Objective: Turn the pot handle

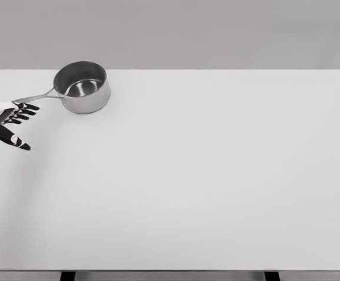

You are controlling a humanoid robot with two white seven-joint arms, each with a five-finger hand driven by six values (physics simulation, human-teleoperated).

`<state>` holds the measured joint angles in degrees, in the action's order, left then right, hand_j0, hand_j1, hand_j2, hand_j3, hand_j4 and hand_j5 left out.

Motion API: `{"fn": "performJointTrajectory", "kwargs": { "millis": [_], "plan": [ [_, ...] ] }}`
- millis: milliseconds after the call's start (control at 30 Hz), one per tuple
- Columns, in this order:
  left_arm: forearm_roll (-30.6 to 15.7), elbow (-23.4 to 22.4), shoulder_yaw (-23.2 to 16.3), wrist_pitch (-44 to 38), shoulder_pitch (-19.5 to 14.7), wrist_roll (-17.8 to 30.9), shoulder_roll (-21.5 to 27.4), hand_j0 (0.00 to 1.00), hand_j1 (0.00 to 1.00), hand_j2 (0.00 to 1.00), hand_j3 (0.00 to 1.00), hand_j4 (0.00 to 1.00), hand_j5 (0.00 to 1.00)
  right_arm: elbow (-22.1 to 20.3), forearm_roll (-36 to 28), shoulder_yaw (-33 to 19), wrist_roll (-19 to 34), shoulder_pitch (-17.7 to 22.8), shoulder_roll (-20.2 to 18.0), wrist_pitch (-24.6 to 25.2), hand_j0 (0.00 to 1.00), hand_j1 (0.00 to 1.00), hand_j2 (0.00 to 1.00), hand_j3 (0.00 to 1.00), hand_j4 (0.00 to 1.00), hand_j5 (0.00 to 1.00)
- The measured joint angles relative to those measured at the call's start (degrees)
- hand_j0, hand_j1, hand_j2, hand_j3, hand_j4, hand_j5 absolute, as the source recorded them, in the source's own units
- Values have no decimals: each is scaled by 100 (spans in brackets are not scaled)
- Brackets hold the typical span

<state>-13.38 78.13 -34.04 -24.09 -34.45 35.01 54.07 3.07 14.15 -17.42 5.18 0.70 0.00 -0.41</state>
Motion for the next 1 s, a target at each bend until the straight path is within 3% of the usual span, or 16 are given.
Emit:
{"fn": "performJointTrajectory", "kwargs": {
  "millis": [567, 1000],
  "plan": [
    [355, -281, -7, 92, -202, 0, -77, 100, 100, 100, 100, 100, 100, 0, 0, -2, 0, 0, 0, 1, 100, 100, 100, 100, 100, 100],
    [312, -271, -24, 95, -158, 0, -108, 100, 100, 100, 100, 100, 100, 0, 0, -1, 0, 0, 0, -2, 100, 100, 100, 100, 100, 100]
  ]
}}
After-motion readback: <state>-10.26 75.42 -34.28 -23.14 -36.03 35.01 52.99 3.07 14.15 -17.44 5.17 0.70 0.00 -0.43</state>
